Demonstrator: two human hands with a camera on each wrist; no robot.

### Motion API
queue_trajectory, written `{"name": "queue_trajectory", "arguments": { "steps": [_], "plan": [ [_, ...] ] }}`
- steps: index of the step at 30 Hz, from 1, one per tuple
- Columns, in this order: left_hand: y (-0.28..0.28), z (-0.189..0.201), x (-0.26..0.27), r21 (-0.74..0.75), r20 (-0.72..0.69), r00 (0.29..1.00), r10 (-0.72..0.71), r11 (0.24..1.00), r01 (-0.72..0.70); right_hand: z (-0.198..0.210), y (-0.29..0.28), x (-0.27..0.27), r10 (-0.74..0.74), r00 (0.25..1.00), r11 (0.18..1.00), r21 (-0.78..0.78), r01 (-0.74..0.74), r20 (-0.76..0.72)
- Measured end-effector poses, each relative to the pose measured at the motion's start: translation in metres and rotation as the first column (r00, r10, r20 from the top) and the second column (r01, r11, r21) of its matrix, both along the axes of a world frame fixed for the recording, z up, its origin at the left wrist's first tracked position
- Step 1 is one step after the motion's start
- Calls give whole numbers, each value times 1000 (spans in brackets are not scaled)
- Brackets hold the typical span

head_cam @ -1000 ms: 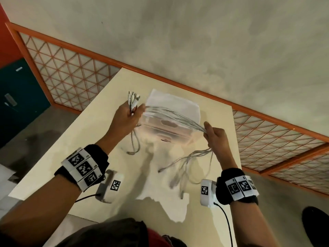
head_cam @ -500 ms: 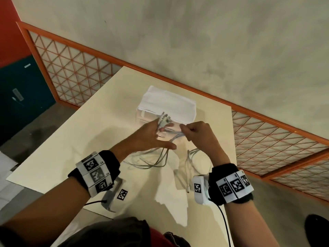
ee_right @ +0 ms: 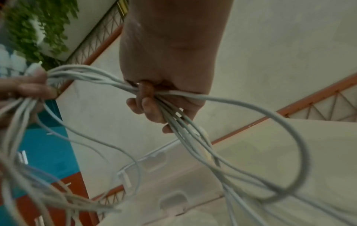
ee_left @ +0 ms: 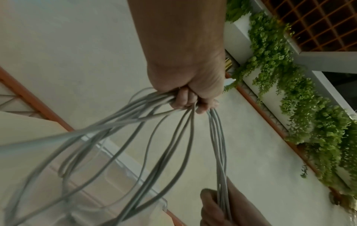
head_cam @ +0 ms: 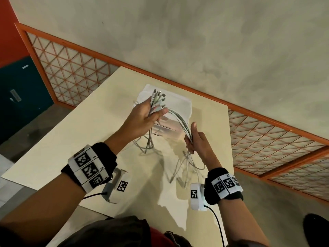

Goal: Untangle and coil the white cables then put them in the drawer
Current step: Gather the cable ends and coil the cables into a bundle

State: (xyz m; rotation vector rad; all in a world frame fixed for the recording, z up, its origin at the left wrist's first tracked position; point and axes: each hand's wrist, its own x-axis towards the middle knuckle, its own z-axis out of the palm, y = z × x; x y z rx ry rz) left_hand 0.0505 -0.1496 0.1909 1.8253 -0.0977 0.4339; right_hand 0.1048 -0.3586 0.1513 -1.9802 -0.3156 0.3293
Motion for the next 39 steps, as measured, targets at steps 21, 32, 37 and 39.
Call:
{"name": "queue_trajectory", "arguments": {
  "steps": [21, 32, 37, 39],
  "plan": [
    [58, 20, 21, -107, 146, 973, 179, 981, -164, -81, -10, 0, 43, 990, 936, -341, -85, -131],
    [63, 21, 17, 13, 121, 992, -25, 1000, 24, -93, -19, 5, -74, 981, 874, -485, -22, -178],
    [68, 27, 16, 47, 142, 989, -31, 999, 25, -77, -11, 0, 39, 979, 869, -477, -133, -201],
    [68, 27, 15, 53, 146, 989, -41, 998, 33, -68, 3, -2, 133, 979, 937, -302, -175, -155]
  ]
}}
